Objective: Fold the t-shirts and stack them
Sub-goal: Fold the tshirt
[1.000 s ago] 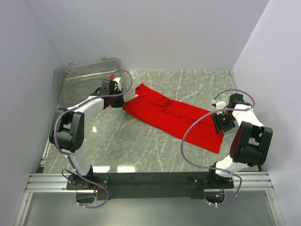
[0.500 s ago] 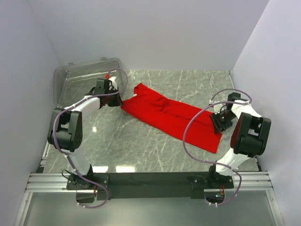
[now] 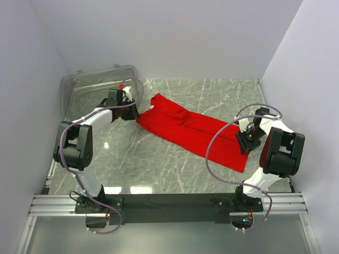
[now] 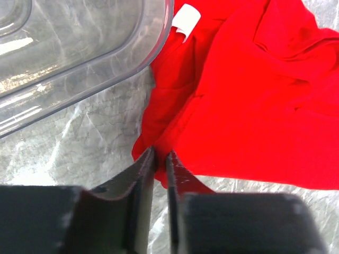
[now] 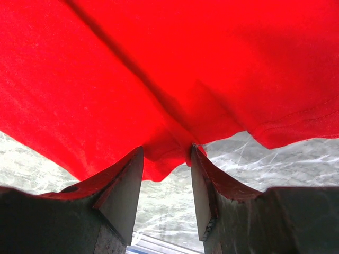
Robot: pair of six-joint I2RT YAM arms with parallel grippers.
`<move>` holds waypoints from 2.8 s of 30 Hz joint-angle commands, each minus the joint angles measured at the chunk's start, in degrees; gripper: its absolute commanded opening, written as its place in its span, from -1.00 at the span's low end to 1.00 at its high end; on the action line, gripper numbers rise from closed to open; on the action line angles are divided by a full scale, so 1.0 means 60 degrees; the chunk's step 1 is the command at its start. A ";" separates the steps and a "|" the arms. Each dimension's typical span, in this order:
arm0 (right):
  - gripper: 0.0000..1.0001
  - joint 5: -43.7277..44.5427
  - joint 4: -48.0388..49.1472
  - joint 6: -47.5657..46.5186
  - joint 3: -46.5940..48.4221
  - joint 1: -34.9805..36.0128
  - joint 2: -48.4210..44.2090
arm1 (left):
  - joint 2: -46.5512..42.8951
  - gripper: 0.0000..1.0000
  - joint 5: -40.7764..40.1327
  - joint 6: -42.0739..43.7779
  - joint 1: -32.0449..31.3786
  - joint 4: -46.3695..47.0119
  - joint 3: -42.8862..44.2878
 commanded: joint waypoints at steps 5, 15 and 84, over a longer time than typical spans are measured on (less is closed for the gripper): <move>0.01 -0.0130 -0.0114 -0.0125 0.0462 -0.0003 -0.0320 | -0.0688 -0.22 0.0310 0.0144 0.0113 0.0399 0.0085; 0.01 -0.0013 0.0076 -0.0125 0.0595 -0.0003 -0.0131 | -0.0352 -0.16 0.1043 -0.0148 0.0113 0.0575 0.0876; -1.00 -0.1317 -0.0422 -0.0404 0.0214 -0.0135 -0.2371 | 0.2769 -0.99 -0.1300 0.1375 -0.1747 -0.0934 0.5110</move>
